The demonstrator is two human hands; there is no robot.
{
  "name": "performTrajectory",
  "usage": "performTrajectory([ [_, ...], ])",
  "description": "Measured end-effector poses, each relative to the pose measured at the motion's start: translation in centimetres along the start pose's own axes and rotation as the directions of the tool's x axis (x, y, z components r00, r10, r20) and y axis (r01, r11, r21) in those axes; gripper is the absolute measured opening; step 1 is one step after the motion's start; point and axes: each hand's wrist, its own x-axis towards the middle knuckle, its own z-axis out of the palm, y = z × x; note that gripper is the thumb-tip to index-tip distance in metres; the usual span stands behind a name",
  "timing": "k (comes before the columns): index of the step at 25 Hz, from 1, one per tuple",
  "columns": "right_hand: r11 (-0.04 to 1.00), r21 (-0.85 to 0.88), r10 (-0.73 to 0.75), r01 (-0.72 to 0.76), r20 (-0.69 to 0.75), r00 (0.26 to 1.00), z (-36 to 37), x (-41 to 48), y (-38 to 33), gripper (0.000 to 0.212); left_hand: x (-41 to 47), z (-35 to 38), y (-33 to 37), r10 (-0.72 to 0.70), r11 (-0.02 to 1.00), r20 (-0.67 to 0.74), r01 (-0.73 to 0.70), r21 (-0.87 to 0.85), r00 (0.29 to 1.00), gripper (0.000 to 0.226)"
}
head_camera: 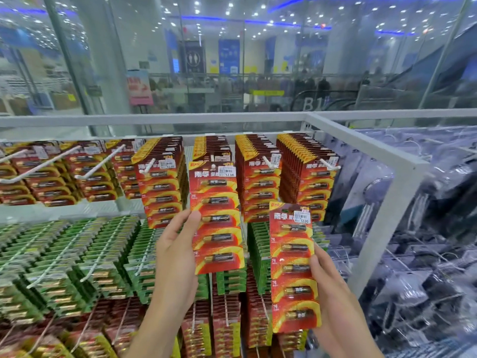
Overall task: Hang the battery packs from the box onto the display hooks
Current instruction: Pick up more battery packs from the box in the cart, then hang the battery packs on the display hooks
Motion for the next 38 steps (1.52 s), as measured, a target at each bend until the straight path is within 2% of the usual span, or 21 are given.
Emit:
performTrajectory([
  [5,0.998,-0.031,-0.051,0.051,0.005,0.999,0.1,-0.2,-0.5,0.041,2.7,0.2,-0.7,-0.025,0.997,-0.023,0.026,0.069,0.999,0.015],
  [9,0.972,-0.119,-0.201,0.203,0.026,0.979,1.2,-0.6,-3.0,0.040,6.6,0.7,-1.7,-0.046,0.987,-0.025,0.049,0.153,0.999,0.026],
  [13,0.914,-0.239,-0.323,0.329,0.064,0.944,3.0,0.2,-5.0,0.031,8.8,0.9,-1.9,-0.016,0.986,-0.028,0.020,0.168,0.999,0.017],
  [18,0.893,-0.303,-0.323,0.332,0.083,0.943,5.2,2.5,-4.8,0.027,8.7,0.2,-2.3,0.016,0.981,-0.065,-0.003,0.195,0.998,0.014],
  [23,0.910,-0.282,-0.302,0.303,0.047,0.952,4.9,3.5,-3.6,0.028,8.3,-0.7,-1.9,0.065,0.973,-0.051,-0.052,0.227,0.997,0.017],
  [24,0.914,-0.273,-0.299,0.298,0.039,0.953,4.7,3.5,-3.4,0.028,8.3,-0.8,-2.0,0.071,0.972,-0.039,-0.060,0.226,0.997,0.023],
  [27,0.929,-0.236,-0.291,0.287,0.018,0.957,4.6,3.5,-3.4,0.025,8.6,-1.3,-2.7,0.085,0.969,0.001,-0.083,0.232,0.996,0.068],
  [29,0.929,-0.232,-0.296,0.290,0.010,0.955,4.7,3.7,-3.6,0.025,8.9,-1.5,-3.3,0.088,0.968,0.005,-0.086,0.234,0.996,0.078],
  [33,0.917,-0.267,-0.312,0.298,-0.011,0.950,4.9,4.3,-3.9,0.023,8.5,-1.4,-3.2,0.099,0.963,0.009,-0.098,0.252,0.995,0.070],
  [36,0.907,-0.285,-0.327,0.310,-0.011,0.945,4.9,4.3,-3.8,0.023,7.8,-1.1,-2.4,0.126,0.943,-0.024,-0.112,0.314,0.992,0.027],
  [38,0.902,-0.294,-0.332,0.317,-0.002,0.943,4.9,4.0,-3.9,0.020,7.6,-1.1,-2.2,0.151,0.932,-0.037,-0.130,0.338,0.988,0.014],
])
